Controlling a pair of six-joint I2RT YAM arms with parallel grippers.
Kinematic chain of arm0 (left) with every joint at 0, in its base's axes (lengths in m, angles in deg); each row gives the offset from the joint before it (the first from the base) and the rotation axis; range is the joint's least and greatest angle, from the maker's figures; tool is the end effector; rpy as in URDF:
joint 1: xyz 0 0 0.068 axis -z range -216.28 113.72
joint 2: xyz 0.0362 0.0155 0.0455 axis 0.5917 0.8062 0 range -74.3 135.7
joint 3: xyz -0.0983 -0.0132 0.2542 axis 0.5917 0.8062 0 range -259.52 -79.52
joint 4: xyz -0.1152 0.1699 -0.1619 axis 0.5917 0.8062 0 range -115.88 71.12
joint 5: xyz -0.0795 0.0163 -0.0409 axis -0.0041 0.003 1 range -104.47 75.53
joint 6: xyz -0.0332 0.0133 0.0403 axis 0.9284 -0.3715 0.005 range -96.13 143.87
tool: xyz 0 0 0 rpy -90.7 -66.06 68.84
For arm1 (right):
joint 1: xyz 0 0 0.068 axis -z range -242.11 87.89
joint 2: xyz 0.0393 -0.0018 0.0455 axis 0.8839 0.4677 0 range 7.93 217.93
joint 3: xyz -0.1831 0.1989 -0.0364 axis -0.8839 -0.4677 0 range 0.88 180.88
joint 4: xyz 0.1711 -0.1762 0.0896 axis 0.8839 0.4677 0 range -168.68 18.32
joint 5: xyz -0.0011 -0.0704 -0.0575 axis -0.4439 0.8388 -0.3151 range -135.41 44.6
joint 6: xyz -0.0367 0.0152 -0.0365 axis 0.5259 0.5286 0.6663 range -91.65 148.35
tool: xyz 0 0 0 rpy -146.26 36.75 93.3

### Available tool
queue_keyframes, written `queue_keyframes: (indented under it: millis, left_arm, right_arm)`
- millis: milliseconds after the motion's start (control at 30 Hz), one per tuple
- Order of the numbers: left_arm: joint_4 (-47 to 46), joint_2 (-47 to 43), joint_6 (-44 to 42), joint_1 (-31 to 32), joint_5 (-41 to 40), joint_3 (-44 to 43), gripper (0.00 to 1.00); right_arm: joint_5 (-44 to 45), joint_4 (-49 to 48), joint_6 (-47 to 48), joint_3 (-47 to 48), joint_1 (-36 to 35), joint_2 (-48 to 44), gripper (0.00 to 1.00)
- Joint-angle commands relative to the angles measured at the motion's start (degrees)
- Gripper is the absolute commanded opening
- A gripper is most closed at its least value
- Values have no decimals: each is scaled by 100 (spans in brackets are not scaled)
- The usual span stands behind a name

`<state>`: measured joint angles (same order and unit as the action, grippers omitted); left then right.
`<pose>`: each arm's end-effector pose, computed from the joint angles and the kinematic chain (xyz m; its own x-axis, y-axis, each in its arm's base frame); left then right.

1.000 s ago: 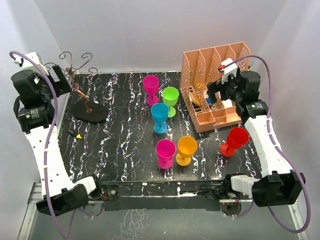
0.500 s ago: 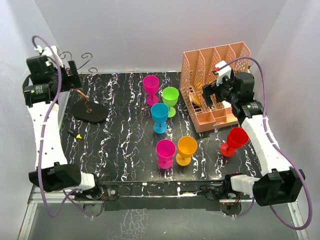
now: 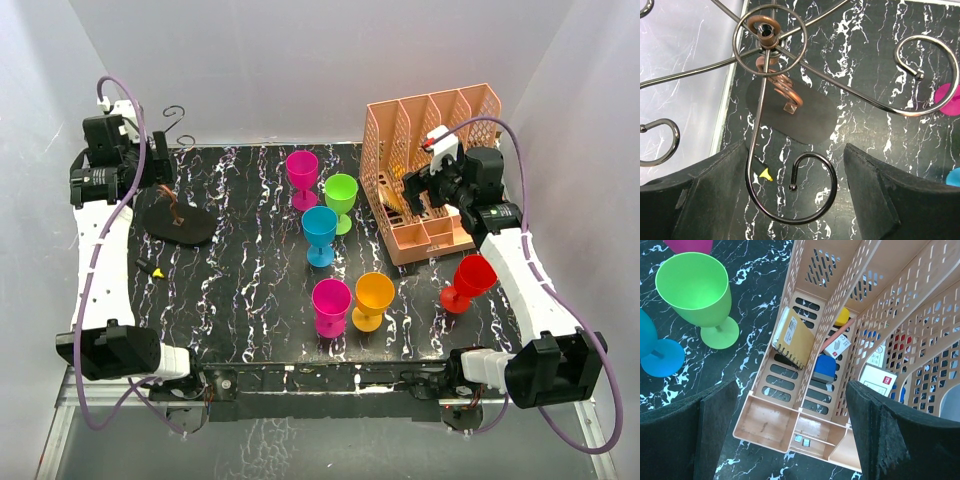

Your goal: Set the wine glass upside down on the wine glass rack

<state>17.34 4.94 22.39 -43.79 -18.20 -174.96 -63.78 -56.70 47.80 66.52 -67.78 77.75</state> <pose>0.2840 0.0398 0.4492 -0.4551 -0.0341 -0.8898 -0.1762 0.9830 0.0524 0.2719 0.0383 0.3556 -0.2888 -0.3461 -0.8926 -0.5000 0.8496 -0.1677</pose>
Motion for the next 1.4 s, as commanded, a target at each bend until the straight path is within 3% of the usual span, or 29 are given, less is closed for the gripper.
queue_keyframes:
  millis: [0, 300, 567, 967, 1367]
  left_arm:
    - [-160, -111, -82, 65, -289, 122, 73]
    - [-219, -111, -106, 117, -214, 155, 54]
    - [-229, -111, -130, 150, -236, 130, 43]
    - [-101, -152, 135, 211, 776, -103, 0]
    - [-169, 41, 720, 282, 1667, -243, 0]
  right_arm:
    - [-60, -396, -10, -52, -30, -4, 98]
    - [-145, -396, -9, -87, -30, 64, 98]
    - [-212, -380, -11, -120, -30, 23, 98]
    - [-278, -416, -11, -171, -30, 31, 98]
    - [-316, -466, 7, -237, -29, 74, 98]
